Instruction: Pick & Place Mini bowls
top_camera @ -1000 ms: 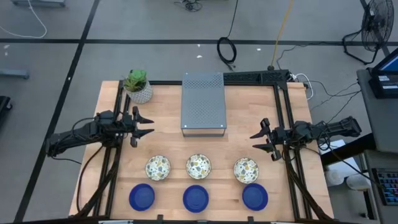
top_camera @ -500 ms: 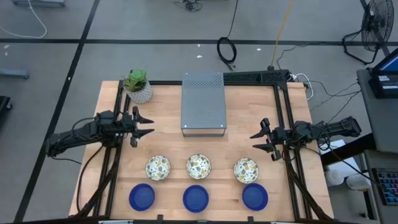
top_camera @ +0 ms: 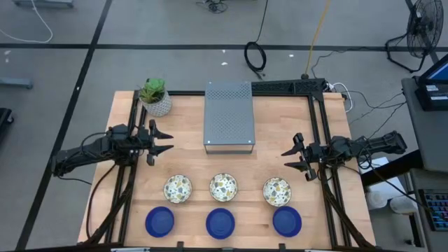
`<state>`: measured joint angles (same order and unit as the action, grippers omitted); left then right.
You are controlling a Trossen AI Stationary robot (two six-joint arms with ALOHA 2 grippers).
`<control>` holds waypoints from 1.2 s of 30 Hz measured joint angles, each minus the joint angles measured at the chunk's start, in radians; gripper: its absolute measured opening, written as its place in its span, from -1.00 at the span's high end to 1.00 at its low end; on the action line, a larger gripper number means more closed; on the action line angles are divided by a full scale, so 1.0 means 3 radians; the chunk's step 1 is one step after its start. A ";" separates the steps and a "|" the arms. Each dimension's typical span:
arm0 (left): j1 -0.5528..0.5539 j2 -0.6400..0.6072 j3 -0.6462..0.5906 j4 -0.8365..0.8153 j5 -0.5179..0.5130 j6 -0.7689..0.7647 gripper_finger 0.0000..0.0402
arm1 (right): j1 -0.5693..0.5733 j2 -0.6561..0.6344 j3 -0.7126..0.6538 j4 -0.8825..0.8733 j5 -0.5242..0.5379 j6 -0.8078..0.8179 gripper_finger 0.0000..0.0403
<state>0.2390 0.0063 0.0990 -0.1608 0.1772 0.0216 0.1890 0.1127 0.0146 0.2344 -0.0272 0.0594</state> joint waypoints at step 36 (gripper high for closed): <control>-0.0001 0.0000 -0.0001 -0.0001 0.0000 0.0000 0.09 | 0.0001 -0.0001 -0.0001 0.0144 -0.0007 0.0140 0.20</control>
<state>0.2388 0.0063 0.0988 -0.1610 0.1772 0.0216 0.1892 0.1126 0.0144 0.2777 -0.0295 0.1013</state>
